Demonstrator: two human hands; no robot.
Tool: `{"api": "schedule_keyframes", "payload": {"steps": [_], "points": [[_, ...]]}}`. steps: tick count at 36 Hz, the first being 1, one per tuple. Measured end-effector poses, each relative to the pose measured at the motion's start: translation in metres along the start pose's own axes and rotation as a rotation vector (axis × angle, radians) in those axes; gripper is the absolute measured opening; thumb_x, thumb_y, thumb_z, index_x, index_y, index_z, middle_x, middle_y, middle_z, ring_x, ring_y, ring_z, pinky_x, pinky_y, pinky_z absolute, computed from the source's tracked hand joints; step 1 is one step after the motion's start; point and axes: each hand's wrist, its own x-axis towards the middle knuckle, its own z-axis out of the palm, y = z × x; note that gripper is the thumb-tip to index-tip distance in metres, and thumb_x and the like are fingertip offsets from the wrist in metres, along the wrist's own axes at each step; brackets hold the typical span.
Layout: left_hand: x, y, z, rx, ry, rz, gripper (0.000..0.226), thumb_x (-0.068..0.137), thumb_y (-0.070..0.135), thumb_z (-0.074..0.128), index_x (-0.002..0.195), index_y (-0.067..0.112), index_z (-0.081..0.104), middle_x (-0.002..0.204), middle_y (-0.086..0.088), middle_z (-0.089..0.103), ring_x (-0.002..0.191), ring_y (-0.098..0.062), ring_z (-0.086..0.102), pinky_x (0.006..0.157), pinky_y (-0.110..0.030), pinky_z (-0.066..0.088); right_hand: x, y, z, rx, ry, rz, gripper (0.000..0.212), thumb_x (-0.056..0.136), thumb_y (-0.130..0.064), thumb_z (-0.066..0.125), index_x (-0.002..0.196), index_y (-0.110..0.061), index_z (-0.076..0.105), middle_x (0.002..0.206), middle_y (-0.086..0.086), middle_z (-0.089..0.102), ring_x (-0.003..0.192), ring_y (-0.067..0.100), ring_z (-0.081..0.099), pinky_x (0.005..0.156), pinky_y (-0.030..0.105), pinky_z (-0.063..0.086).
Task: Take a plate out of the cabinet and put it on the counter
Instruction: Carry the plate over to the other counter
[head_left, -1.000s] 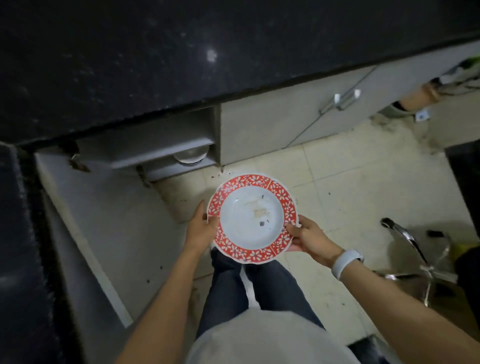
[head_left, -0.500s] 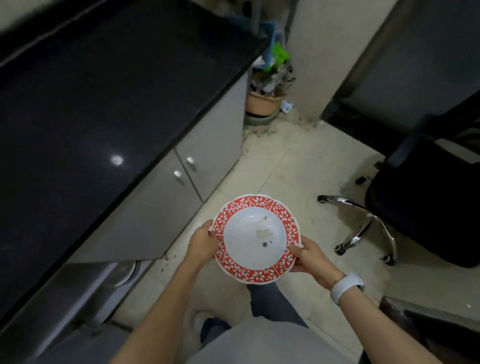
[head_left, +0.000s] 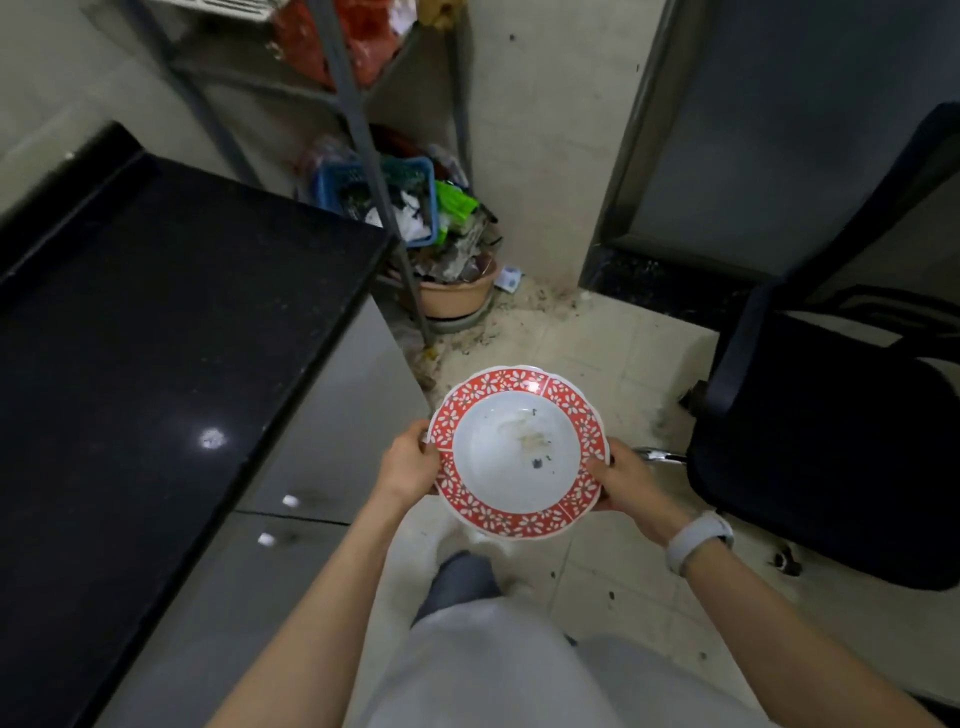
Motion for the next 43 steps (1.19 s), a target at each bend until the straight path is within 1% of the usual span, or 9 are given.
{"api": "schedule_keyframes", "payload": {"steps": [7,13,17,21,27,30,38,41,43], "points": [[0.059,0.034,-0.038,-0.074,0.074,-0.018,0.034,0.091,0.014,0.044,0.124,0.009,0.050,0.094,-0.010,0.062,0.075,-0.023,0.062,0.065,-0.035,0.055,0.077,-0.061,0.004,-0.022,-0.031,-0.012,0.021,0.093,-0.018,0.046,0.112,-0.013,0.051,0.109,0.014,0.061,0.091,0.031,0.061,0.071,0.042,0.056],[0.105,0.050,-0.093,-0.173,0.224,0.051,0.031,0.089,0.013,0.046,0.118,0.012,0.055,0.098,-0.015,0.067,0.075,-0.025,0.066,0.066,-0.040,0.060,0.147,-0.133,0.023,-0.078,-0.087,-0.090,0.030,0.092,-0.019,0.049,0.120,-0.011,0.050,0.105,0.012,0.062,0.076,0.015,0.062,0.050,0.021,0.056],[0.127,0.056,-0.135,-0.277,0.332,0.081,0.021,0.087,0.009,0.047,0.099,0.021,0.059,0.074,-0.003,0.064,0.071,-0.025,0.066,0.070,-0.047,0.060,0.187,-0.188,0.049,-0.117,-0.160,-0.143,0.027,0.092,-0.018,0.048,0.118,-0.014,0.049,0.103,0.010,0.061,0.075,0.014,0.062,0.046,0.018,0.055],[0.148,0.055,-0.172,-0.361,0.474,0.044,0.029,0.086,0.010,0.048,0.089,0.036,0.060,0.082,-0.011,0.068,0.078,-0.030,0.069,0.069,-0.049,0.060,0.222,-0.236,0.086,-0.169,-0.244,-0.201,0.031,0.093,-0.017,0.047,0.124,-0.016,0.047,0.099,0.006,0.062,0.075,0.013,0.061,0.045,0.020,0.055],[0.171,0.044,-0.216,-0.460,0.650,-0.036,0.022,0.089,0.010,0.045,0.096,0.024,0.059,0.075,-0.004,0.067,0.069,-0.019,0.066,0.064,-0.038,0.059,0.267,-0.292,0.156,-0.314,-0.324,-0.266,0.034,0.093,-0.019,0.045,0.127,-0.015,0.046,0.127,0.015,0.057,0.108,0.032,0.057,0.088,0.049,0.051],[0.182,0.035,-0.237,-0.515,0.734,-0.099,0.023,0.089,0.008,0.043,0.098,0.025,0.058,0.073,0.004,0.065,0.067,-0.015,0.064,0.062,-0.036,0.058,0.284,-0.316,0.197,-0.356,-0.388,-0.315,0.036,0.092,-0.023,0.045,0.127,-0.014,0.046,0.129,0.012,0.055,0.117,0.030,0.052,0.101,0.047,0.043],[0.223,0.002,-0.291,-0.507,0.932,-0.305,0.023,0.089,0.014,0.041,0.099,0.014,0.061,0.099,-0.014,0.070,0.091,-0.030,0.064,0.083,-0.046,0.054,0.339,-0.354,0.308,-0.462,-0.482,-0.410,0.023,0.089,-0.021,0.047,0.098,-0.004,0.060,0.107,0.019,0.066,0.097,0.025,0.061,0.084,0.040,0.052],[0.237,-0.004,-0.308,-0.536,0.960,-0.355,0.024,0.089,0.013,0.041,0.101,0.009,0.061,0.101,-0.016,0.070,0.095,-0.033,0.064,0.086,-0.047,0.053,0.360,-0.361,0.342,-0.473,-0.463,-0.386,0.026,0.087,-0.023,0.045,0.104,-0.011,0.059,0.110,0.013,0.066,0.099,0.028,0.062,0.088,0.046,0.054],[0.247,-0.010,-0.321,-0.559,0.970,-0.390,0.027,0.088,0.012,0.041,0.105,0.012,0.062,0.107,-0.015,0.070,0.099,-0.032,0.064,0.089,-0.048,0.053,0.366,-0.370,0.365,-0.467,-0.472,-0.384,0.025,0.088,-0.014,0.043,0.106,-0.007,0.059,0.109,0.012,0.066,0.099,0.027,0.061,0.081,0.037,0.052]]}}
